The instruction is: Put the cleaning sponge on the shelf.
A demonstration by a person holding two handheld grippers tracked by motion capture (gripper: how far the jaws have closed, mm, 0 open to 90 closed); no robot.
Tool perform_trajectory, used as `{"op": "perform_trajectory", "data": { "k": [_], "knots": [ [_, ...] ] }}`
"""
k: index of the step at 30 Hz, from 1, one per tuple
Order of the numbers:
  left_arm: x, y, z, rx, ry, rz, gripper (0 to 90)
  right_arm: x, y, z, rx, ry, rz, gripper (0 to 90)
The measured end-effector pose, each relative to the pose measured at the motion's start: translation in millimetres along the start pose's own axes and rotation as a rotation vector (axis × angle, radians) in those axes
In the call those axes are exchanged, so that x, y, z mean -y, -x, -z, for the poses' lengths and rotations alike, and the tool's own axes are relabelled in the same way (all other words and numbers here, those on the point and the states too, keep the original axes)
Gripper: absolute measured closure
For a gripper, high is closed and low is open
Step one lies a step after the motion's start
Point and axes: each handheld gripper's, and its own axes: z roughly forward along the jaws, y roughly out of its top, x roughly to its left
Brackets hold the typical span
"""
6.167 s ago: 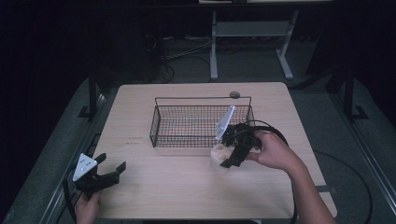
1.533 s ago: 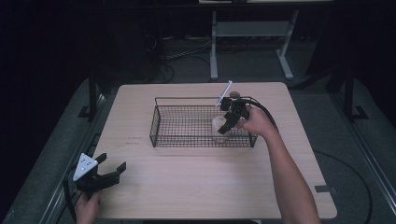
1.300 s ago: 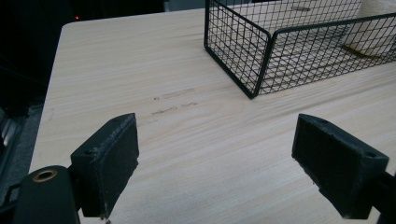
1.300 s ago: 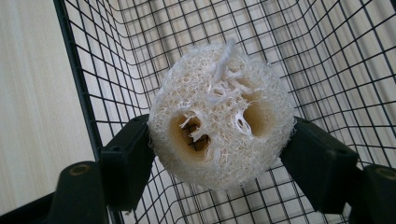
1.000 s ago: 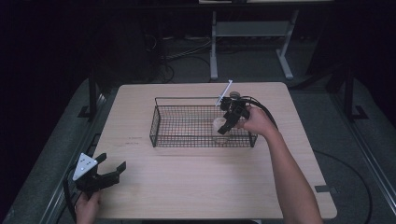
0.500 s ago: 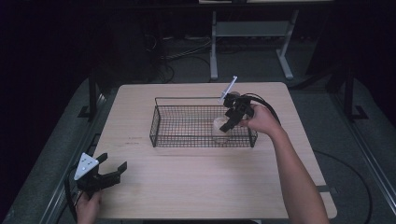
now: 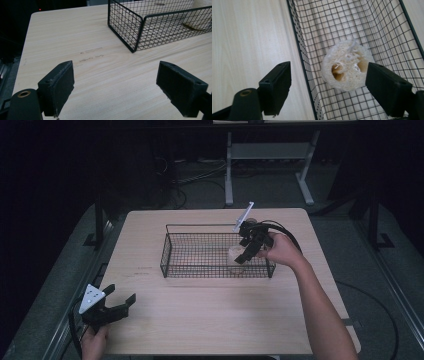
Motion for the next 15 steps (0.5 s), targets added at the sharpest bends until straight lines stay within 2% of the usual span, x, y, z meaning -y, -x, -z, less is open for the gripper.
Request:
{"op": "perform_trajectory", "data": {
  "k": [15],
  "knots": [
    [-0.1,0.4,-0.3,0.002,-0.001,-0.002,13.9,-0.5,-16.0,2.6,-0.022,-0.005,0.035,19.8]
  ]
}}
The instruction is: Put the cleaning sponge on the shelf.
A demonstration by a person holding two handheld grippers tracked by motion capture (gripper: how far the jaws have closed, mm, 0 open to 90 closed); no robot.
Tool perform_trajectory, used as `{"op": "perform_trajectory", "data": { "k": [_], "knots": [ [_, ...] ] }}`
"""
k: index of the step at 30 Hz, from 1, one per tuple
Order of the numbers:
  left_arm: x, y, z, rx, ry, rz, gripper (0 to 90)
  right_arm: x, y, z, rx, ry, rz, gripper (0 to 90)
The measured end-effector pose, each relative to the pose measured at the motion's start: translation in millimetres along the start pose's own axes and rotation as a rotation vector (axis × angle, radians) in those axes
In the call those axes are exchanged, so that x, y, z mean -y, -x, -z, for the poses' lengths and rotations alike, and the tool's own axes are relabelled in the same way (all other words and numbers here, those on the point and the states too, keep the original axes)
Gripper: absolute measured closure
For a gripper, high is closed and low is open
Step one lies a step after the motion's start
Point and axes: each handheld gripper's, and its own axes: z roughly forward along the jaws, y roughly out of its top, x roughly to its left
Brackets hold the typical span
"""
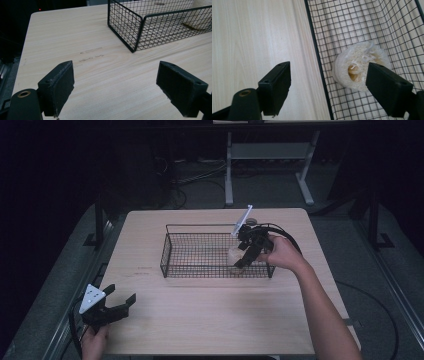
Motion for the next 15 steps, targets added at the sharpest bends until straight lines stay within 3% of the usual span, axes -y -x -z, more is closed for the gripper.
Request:
{"op": "perform_trajectory", "data": {
  "k": [15],
  "knots": [
    [-0.2,1.4,-0.9,0.004,0.001,-0.005,13.9,9.4,-12.1,1.2,-0.007,0.002,0.001,19.5]
  ]
}}
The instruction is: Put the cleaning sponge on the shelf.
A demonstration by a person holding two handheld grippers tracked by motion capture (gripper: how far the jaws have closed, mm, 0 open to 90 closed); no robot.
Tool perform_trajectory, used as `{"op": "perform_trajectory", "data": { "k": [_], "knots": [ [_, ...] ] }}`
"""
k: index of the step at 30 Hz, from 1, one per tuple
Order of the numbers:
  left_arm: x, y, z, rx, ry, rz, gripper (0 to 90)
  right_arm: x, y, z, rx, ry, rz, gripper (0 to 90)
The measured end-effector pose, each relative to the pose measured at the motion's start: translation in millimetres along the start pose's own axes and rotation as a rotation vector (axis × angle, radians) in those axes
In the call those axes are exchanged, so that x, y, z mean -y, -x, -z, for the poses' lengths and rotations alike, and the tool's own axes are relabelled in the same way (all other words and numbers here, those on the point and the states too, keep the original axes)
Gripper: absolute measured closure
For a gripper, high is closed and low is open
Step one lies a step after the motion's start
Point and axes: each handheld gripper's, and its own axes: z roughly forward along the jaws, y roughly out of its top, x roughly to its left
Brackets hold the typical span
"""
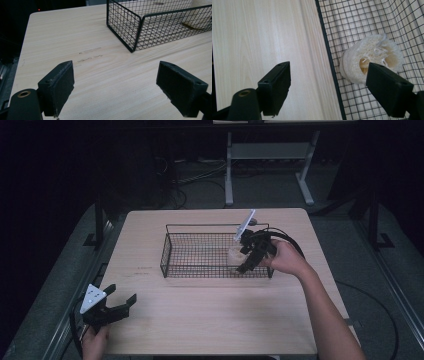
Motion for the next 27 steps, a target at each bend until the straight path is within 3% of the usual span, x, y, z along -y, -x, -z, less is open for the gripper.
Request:
{"op": "perform_trajectory", "data": {
  "k": [27],
  "knots": [
    [0.0,0.7,-0.5,0.002,-0.006,-0.007,13.9,20.3,-13.4,-2.6,-0.014,0.005,-0.005,19.0]
  ]
}}
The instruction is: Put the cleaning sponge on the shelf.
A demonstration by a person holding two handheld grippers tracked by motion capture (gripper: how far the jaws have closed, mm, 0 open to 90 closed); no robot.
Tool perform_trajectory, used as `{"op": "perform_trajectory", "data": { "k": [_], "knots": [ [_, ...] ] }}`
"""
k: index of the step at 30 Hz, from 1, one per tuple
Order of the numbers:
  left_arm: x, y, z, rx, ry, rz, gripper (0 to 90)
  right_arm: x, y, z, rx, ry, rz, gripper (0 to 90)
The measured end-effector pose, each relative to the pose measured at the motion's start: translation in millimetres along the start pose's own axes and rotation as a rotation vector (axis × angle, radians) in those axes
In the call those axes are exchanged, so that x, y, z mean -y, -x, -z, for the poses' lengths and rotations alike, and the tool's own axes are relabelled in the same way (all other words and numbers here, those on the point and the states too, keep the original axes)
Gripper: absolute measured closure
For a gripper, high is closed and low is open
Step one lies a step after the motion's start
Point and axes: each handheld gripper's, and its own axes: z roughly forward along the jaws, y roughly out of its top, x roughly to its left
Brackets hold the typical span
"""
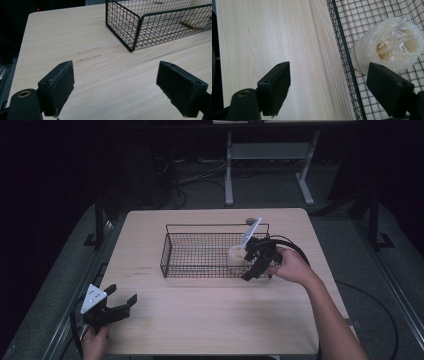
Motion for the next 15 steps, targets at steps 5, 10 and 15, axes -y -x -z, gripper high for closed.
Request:
{"op": "perform_trajectory", "data": {
  "k": [5,10,15],
  "knots": [
    [0.0,0.1,0.0,0.0,0.002,0.002,13.9,3.6,-6.2,2.5,0.0,0.012,0.008,18.9],
    [-0.2,0.7,-0.2,0.001,-0.001,-0.002,13.9,10.2,-12.2,2.0,0.003,0.006,0.012,18.8],
    [-0.3,1.3,-0.2,0.002,0.001,-0.003,13.9,15.4,-16.7,2.2,0.002,-0.004,0.009,18.6]
  ]
}}
